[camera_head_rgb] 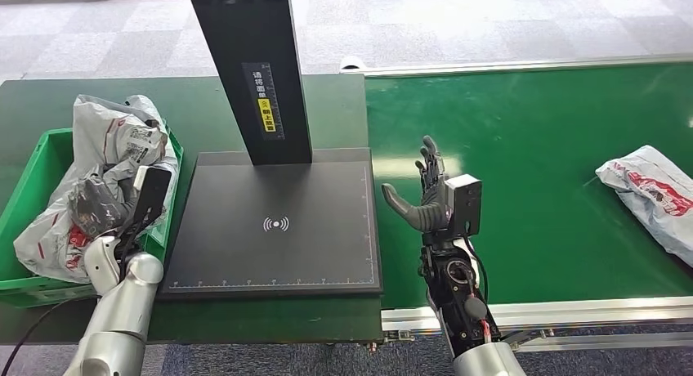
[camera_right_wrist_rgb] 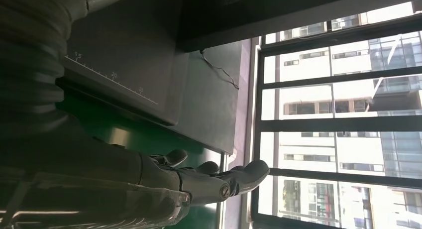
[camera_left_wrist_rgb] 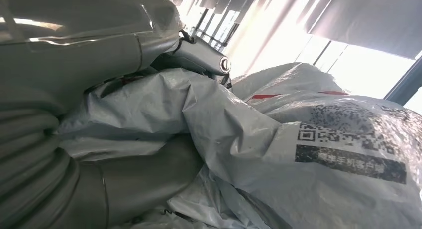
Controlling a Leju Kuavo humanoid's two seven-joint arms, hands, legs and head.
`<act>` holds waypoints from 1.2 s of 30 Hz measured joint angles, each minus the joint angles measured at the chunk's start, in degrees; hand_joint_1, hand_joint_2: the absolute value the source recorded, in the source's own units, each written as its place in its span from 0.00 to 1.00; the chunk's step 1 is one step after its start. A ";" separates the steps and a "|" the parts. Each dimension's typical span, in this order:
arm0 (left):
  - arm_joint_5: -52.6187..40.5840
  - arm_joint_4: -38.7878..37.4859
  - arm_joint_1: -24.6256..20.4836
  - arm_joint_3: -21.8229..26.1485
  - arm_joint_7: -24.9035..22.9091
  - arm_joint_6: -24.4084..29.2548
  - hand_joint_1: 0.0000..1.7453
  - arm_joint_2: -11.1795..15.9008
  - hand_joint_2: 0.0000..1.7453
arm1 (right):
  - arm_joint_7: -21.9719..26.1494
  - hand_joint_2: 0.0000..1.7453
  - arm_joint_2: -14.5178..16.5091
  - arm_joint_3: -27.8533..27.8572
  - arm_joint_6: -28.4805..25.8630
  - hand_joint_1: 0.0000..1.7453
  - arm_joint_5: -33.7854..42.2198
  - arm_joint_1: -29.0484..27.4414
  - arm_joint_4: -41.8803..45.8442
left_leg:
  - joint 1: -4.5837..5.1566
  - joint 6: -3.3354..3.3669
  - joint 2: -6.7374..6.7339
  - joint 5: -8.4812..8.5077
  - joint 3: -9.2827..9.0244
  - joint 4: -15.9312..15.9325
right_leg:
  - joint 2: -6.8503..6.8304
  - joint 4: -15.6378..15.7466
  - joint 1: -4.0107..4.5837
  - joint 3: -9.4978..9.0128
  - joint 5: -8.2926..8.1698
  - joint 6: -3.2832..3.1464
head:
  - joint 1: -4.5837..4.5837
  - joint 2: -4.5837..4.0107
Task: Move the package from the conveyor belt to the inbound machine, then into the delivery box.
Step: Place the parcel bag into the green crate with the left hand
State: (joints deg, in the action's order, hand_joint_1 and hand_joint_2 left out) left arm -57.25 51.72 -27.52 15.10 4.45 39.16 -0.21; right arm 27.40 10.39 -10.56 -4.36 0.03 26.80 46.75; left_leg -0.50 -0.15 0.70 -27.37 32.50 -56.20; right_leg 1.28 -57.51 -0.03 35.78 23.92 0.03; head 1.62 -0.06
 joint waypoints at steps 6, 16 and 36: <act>-2.14 0.07 -0.19 7.53 7.17 0.03 0.00 -0.27 1.00 | -0.48 1.00 0.20 0.02 0.14 0.00 0.02 0.61 -0.05 | -0.02 0.00 -0.01 0.00 -0.01 0.00 | 0.00 0.00 0.02 0.03 0.00 0.00 | 0.01 0.01; -0.96 2.67 -0.33 14.40 13.12 0.03 0.00 -3.23 1.00 | -0.49 1.00 0.49 0.02 0.14 0.00 0.16 0.68 -0.07 | -0.01 0.00 0.01 0.00 0.03 -0.01 | -0.04 0.00 0.01 0.03 0.01 0.00 | -0.01 -0.01; 19.46 30.57 2.49 20.17 35.61 0.02 0.00 -14.12 1.00 | 0.48 1.00 0.55 -0.02 0.06 0.00 1.31 0.35 -0.08 | -0.02 0.01 0.01 -0.02 0.07 -0.01 | -0.03 0.02 0.02 0.06 0.02 0.02 | 0.00 0.00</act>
State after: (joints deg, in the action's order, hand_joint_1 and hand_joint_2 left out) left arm -37.79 82.29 -25.04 35.28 40.06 39.18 -14.33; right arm 27.87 10.94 -10.57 -4.31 1.34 27.15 46.66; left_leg -0.52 -0.14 0.72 -27.39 32.57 -56.21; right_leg 1.24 -57.49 -0.02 35.84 23.94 0.05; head 1.62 -0.06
